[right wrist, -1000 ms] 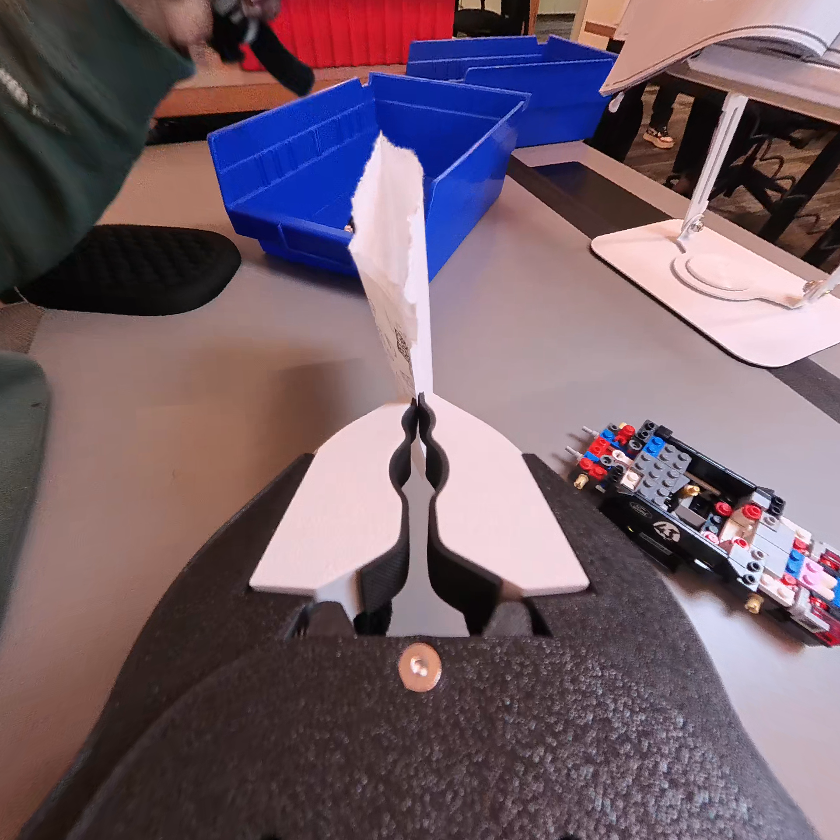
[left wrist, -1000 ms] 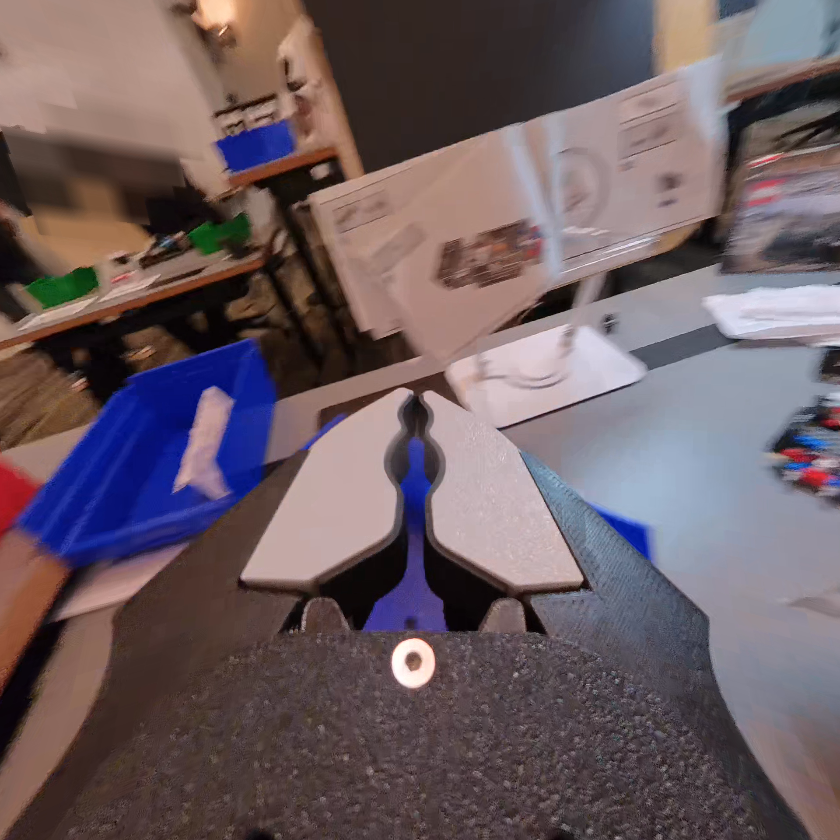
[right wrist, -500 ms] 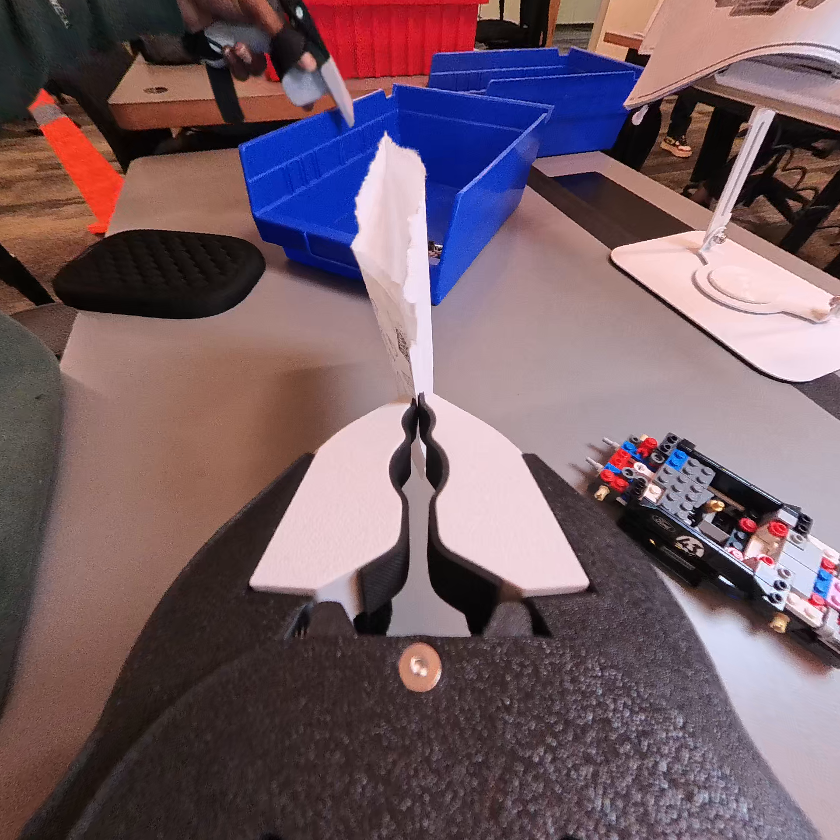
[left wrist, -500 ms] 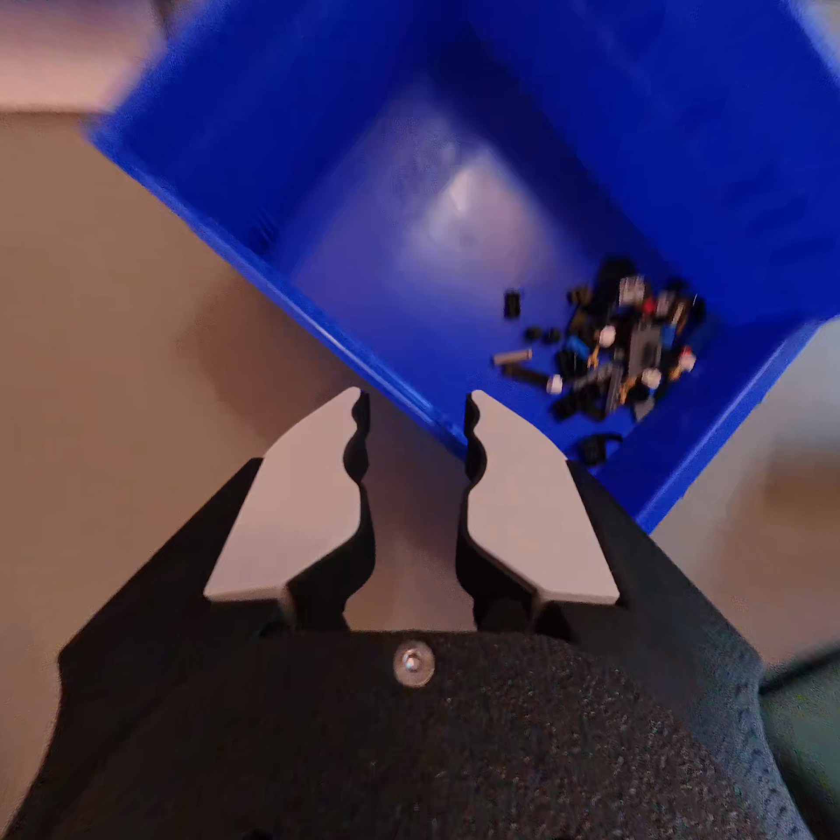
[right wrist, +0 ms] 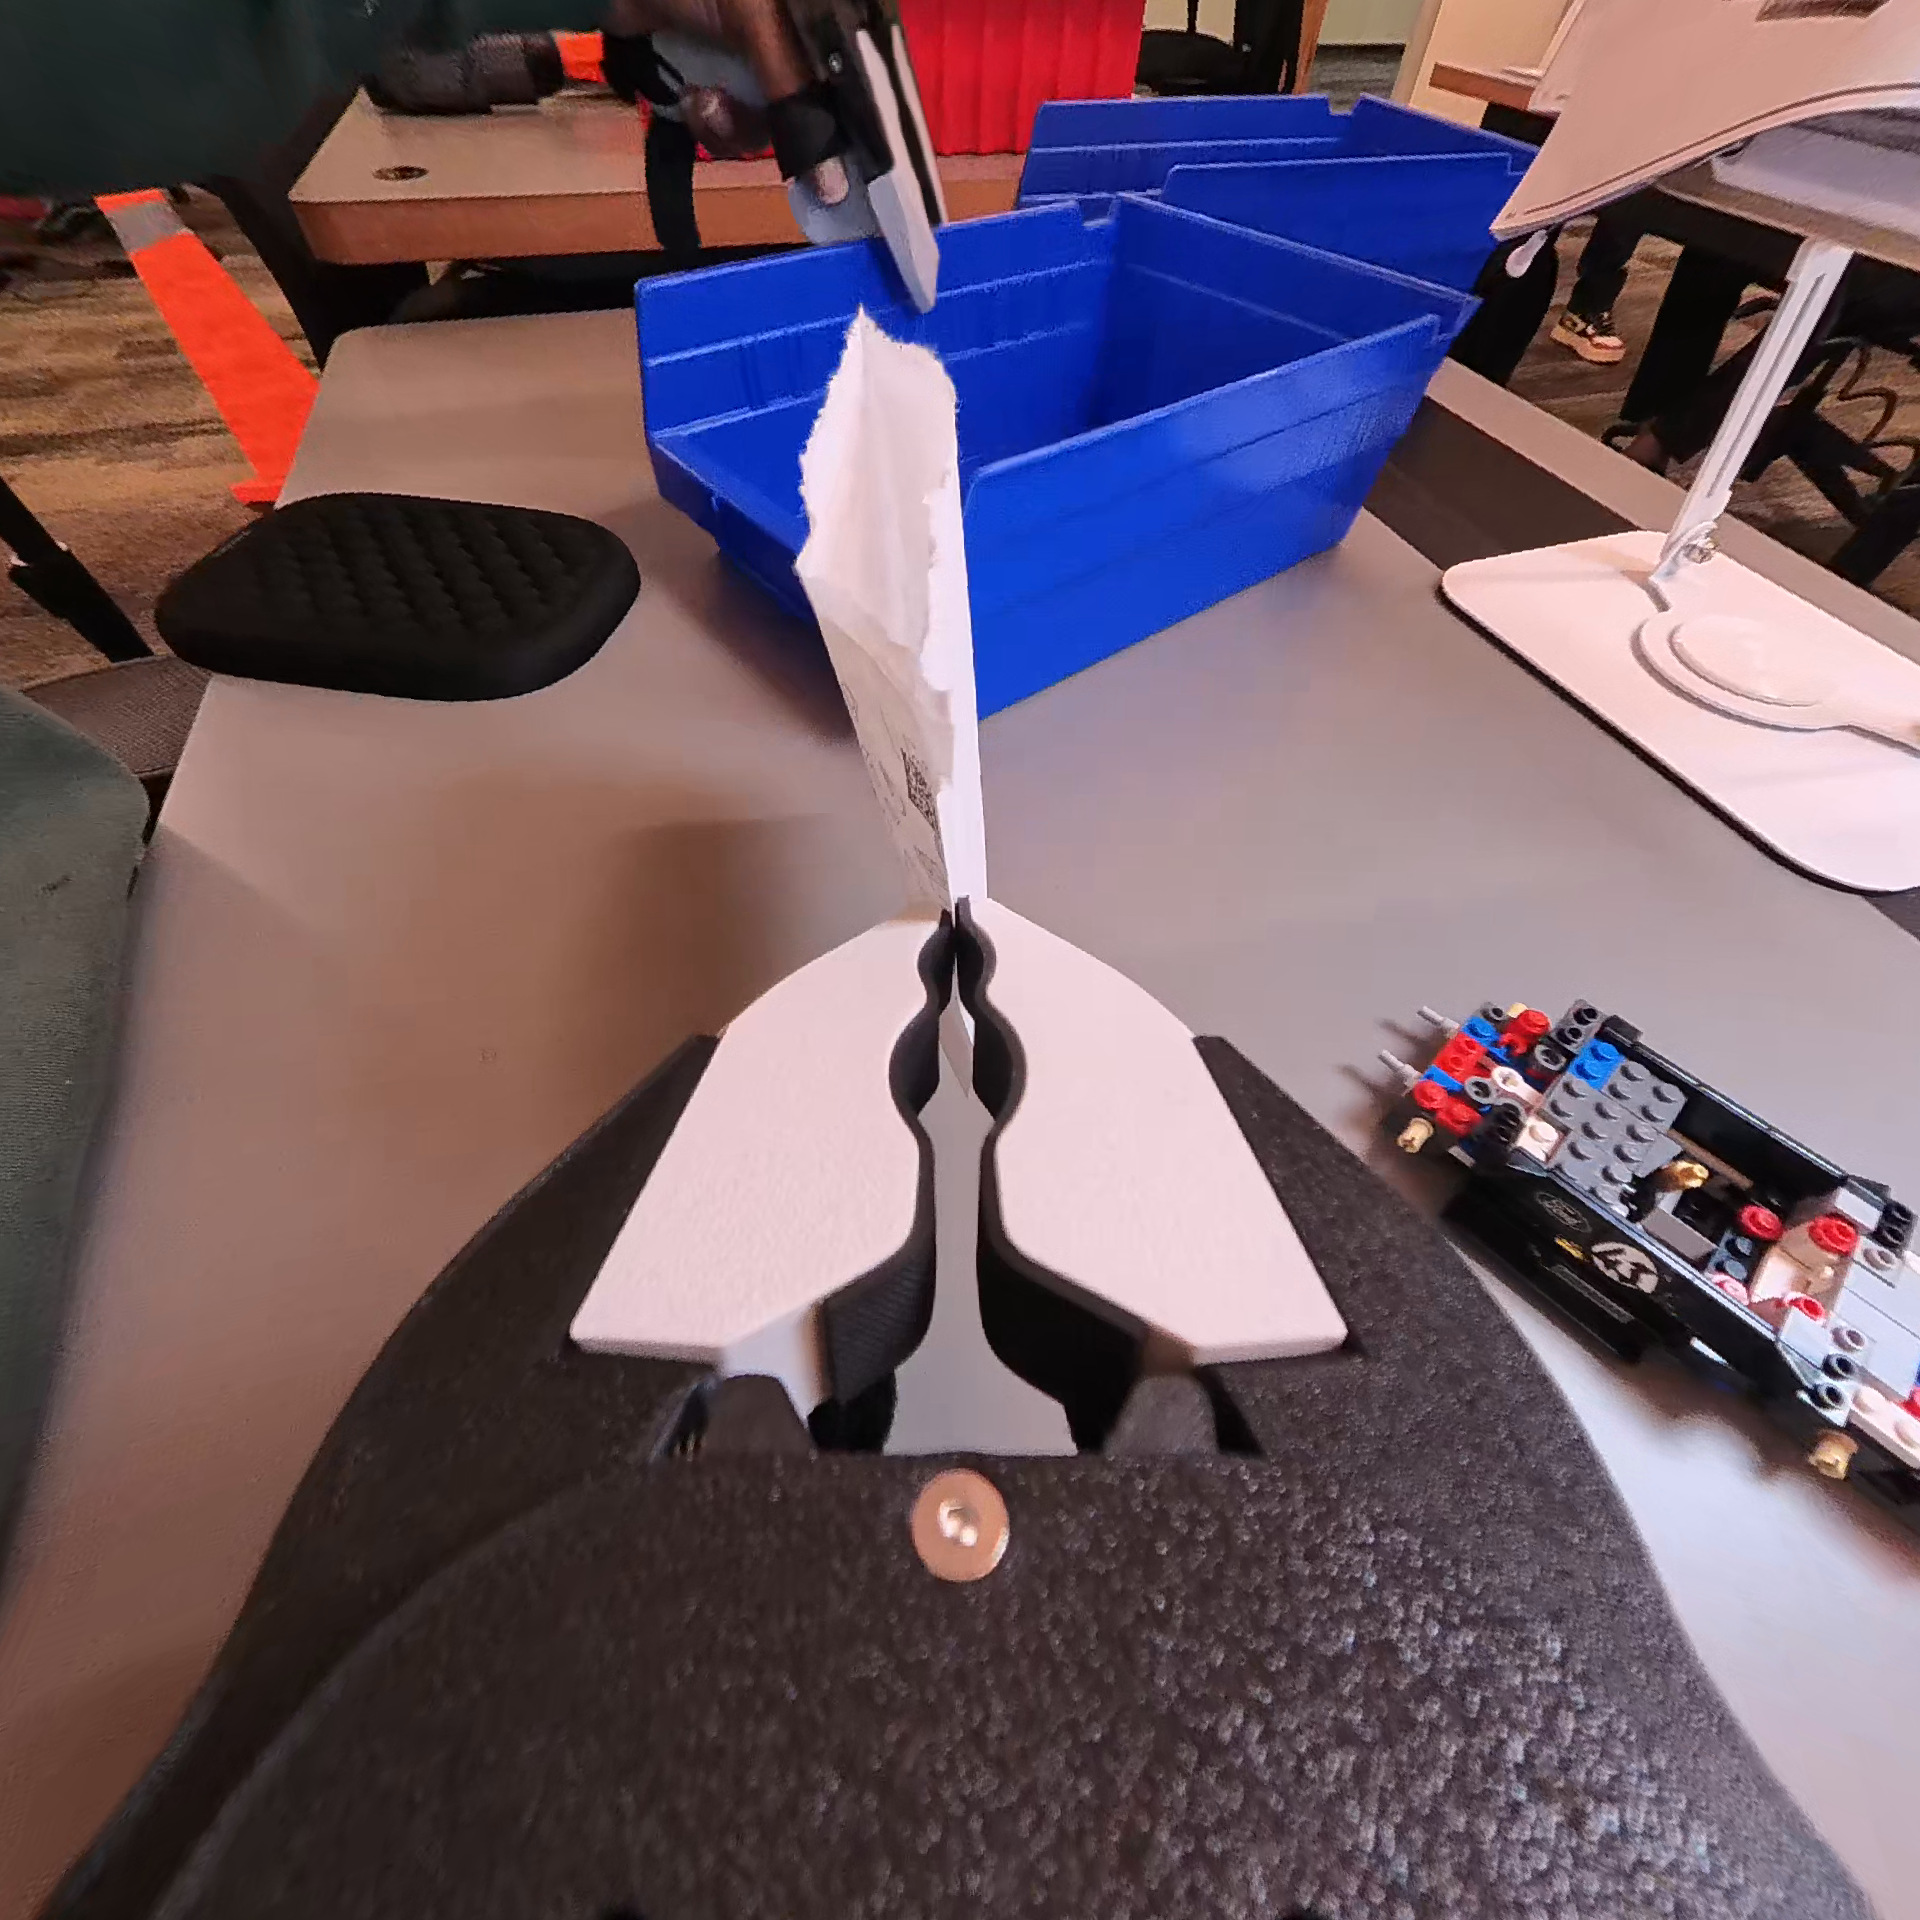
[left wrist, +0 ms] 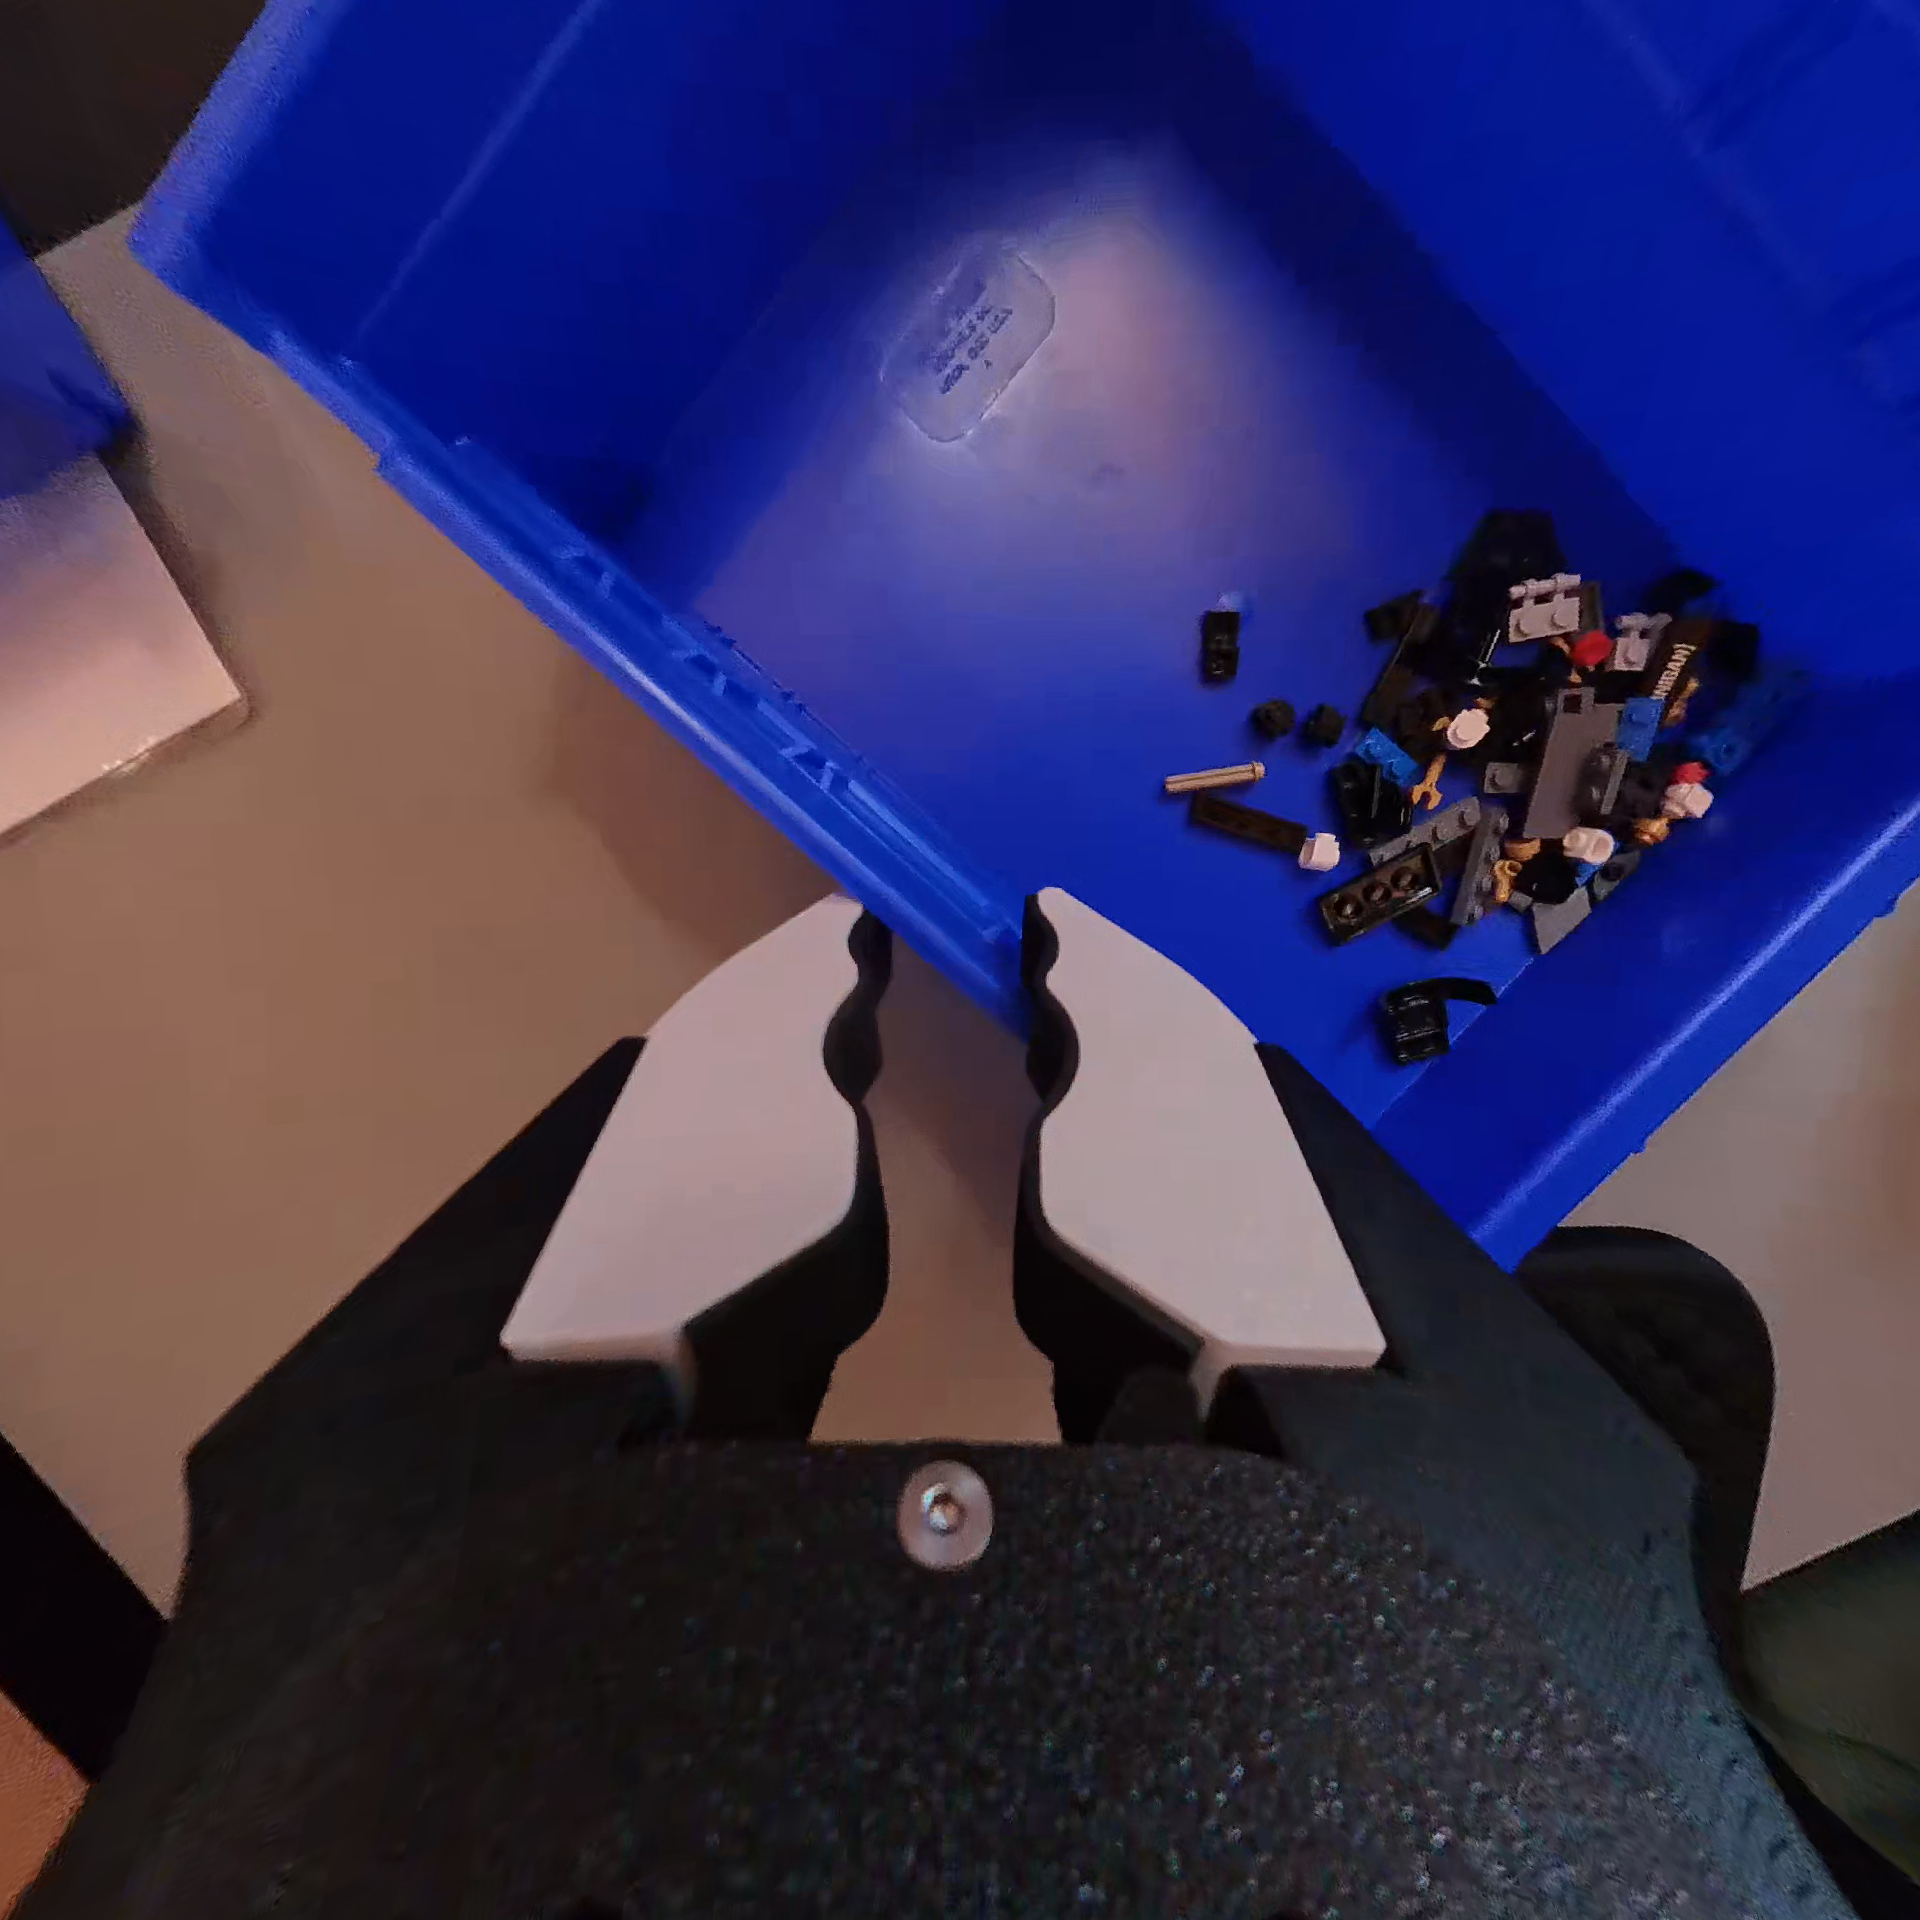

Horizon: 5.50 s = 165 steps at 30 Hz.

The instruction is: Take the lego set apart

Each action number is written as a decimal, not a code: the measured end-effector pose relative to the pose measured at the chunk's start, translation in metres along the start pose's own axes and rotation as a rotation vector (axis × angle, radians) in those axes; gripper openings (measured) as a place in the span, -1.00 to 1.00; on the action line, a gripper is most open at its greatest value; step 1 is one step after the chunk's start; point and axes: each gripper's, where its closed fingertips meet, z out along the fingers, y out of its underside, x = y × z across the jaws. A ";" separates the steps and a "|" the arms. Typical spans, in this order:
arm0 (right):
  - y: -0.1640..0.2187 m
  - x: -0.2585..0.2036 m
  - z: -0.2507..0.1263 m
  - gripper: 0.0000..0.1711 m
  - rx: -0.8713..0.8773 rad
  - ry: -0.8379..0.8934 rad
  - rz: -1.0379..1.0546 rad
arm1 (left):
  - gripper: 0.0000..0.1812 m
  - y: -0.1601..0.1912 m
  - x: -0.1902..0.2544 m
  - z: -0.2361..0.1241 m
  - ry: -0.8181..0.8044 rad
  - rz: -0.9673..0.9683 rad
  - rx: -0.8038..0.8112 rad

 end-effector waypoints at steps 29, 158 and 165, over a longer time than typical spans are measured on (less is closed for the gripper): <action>-0.003 -0.006 -0.002 -1.00 0.010 -0.019 -0.007 | -0.93 0.001 0.001 0.003 0.025 -0.432 -0.085; 0.002 -0.070 0.107 -0.99 -0.140 -0.177 -0.152 | -0.93 -0.108 0.149 -0.193 -0.779 0.097 0.949; 0.002 -0.066 0.108 -1.00 -0.151 -0.162 -0.144 | -0.94 -0.111 0.154 -0.197 -0.864 0.118 0.979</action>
